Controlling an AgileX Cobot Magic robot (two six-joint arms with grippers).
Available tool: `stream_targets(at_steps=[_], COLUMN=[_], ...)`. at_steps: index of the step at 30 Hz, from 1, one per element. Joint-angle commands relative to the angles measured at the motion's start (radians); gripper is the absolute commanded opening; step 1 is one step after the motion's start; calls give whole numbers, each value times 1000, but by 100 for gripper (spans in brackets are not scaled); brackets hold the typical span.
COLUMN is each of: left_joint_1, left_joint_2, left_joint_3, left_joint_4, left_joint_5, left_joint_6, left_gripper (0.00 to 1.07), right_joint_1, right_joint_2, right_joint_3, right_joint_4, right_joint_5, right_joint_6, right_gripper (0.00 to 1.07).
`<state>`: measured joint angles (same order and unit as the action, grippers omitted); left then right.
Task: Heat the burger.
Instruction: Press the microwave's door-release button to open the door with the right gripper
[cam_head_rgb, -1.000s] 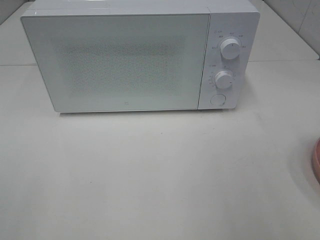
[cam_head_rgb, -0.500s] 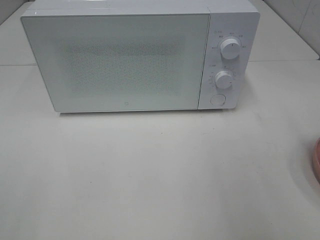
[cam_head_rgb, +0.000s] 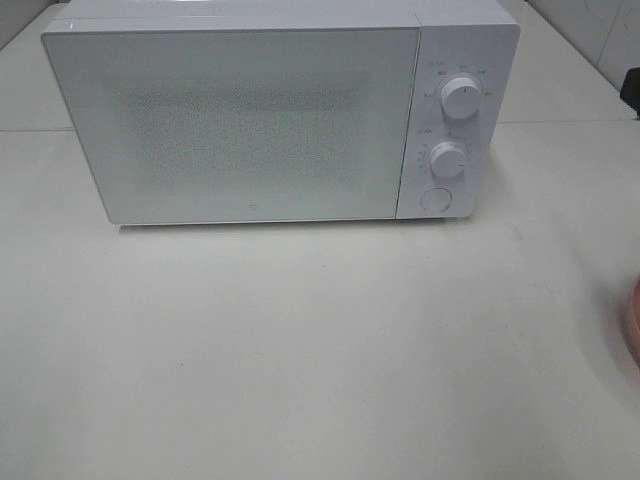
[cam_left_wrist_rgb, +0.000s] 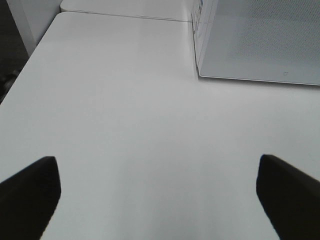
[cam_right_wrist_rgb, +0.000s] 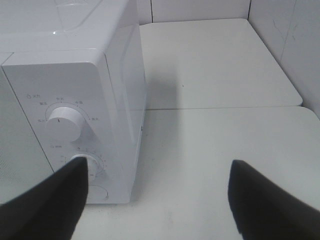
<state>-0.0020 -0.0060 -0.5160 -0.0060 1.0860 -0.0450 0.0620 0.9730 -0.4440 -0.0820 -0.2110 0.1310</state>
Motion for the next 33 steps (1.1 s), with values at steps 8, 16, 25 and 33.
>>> stream_targets(at_steps=[8,16,25,33], left_joint_1=[-7,-7,-7,-7], left_joint_2=[-16,-16,-16,-16], left_joint_3=[-1,-1,-1,-1], left_joint_4=[-4,-4,-4,-4], left_joint_5=[-17,-17,-17,-17], left_joint_6=[0,0,0,0], left_gripper=[100,100,100,100], right_joint_1=[17,158,283,451], right_joint_2=[116,207,319,448], right_joint_3=[91,91,91,91], right_joint_4=[-59,109,338,668], right_joint_5=[-224,-305,-462,-668], right_joint_6=[-77,-282,-396,-554], right_gripper=[75,75,75,75])
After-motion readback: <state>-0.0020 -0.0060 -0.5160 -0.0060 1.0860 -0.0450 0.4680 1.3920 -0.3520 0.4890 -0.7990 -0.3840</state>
